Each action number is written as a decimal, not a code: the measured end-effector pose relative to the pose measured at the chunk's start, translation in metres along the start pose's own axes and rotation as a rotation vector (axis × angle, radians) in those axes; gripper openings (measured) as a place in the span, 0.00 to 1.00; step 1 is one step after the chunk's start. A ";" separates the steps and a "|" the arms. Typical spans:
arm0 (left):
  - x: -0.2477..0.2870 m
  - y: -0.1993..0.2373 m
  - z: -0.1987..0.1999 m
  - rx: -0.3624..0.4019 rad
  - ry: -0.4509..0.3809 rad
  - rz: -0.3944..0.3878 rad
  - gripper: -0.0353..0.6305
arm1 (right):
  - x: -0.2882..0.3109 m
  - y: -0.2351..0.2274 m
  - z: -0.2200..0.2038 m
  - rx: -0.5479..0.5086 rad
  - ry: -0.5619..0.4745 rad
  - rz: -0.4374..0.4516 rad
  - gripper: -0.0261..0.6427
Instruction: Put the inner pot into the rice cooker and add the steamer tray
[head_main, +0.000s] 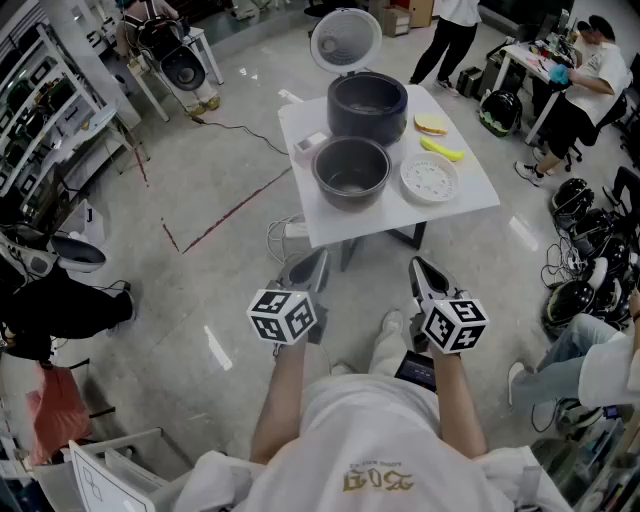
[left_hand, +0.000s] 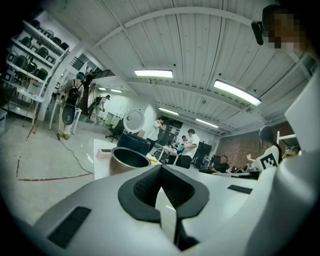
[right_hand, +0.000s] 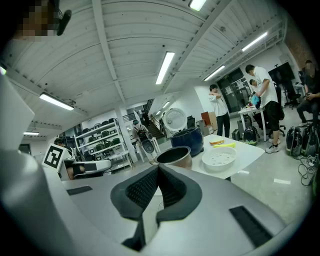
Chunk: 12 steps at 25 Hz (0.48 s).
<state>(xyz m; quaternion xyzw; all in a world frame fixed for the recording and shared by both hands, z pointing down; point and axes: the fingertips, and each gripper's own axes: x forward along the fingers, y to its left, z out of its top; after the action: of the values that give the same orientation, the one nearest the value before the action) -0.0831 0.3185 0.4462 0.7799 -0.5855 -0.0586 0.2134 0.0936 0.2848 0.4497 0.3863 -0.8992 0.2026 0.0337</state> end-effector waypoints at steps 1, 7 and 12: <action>-0.003 0.000 0.000 0.001 -0.001 0.001 0.08 | -0.002 0.002 -0.001 0.000 0.000 -0.001 0.05; -0.013 0.001 -0.002 -0.007 -0.004 0.014 0.08 | -0.011 0.006 -0.005 -0.005 0.004 -0.002 0.05; -0.023 0.010 0.001 -0.009 -0.027 0.030 0.08 | -0.008 0.010 -0.009 -0.017 0.004 -0.010 0.05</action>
<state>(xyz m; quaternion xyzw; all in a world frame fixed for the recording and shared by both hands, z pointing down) -0.0998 0.3375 0.4456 0.7691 -0.5997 -0.0685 0.2102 0.0911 0.3001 0.4524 0.3902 -0.8988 0.1954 0.0400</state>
